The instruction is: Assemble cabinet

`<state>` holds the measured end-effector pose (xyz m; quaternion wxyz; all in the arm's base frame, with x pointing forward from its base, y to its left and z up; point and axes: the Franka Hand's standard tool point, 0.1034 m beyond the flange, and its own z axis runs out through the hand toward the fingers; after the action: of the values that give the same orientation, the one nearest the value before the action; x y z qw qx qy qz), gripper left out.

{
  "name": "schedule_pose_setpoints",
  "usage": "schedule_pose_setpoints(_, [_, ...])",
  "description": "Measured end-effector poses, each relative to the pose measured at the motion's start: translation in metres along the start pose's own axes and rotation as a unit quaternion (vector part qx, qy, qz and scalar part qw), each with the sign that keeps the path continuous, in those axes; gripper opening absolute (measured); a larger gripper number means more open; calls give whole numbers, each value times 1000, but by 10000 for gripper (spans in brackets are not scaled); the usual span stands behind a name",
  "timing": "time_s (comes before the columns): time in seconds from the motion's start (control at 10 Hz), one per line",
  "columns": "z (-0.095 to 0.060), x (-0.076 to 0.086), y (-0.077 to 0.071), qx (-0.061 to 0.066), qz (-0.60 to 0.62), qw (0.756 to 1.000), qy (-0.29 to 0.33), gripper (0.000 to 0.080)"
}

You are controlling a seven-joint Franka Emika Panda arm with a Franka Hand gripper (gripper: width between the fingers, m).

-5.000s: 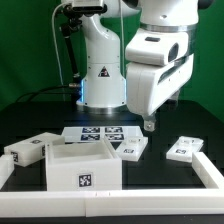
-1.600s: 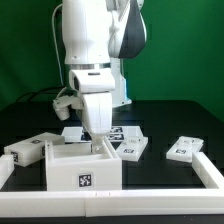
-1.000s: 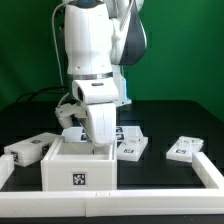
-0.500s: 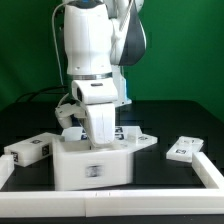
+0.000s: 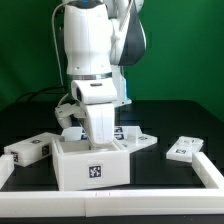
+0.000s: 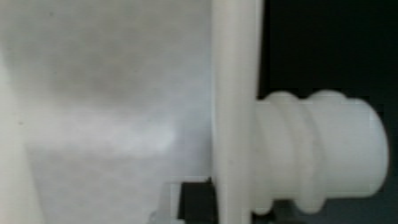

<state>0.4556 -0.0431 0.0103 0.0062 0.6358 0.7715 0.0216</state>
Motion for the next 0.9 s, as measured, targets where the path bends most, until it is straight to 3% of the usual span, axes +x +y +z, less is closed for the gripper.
schedule_pose_setpoints(0.2, [-4,18,16,4,31,1000,1,37])
schedule_pose_setpoints(0.6, [-5,38,59,13,50,999,-2,37])
schedule_pose_setpoints(0.9, [1,62,76,40,101,994,-5,38])
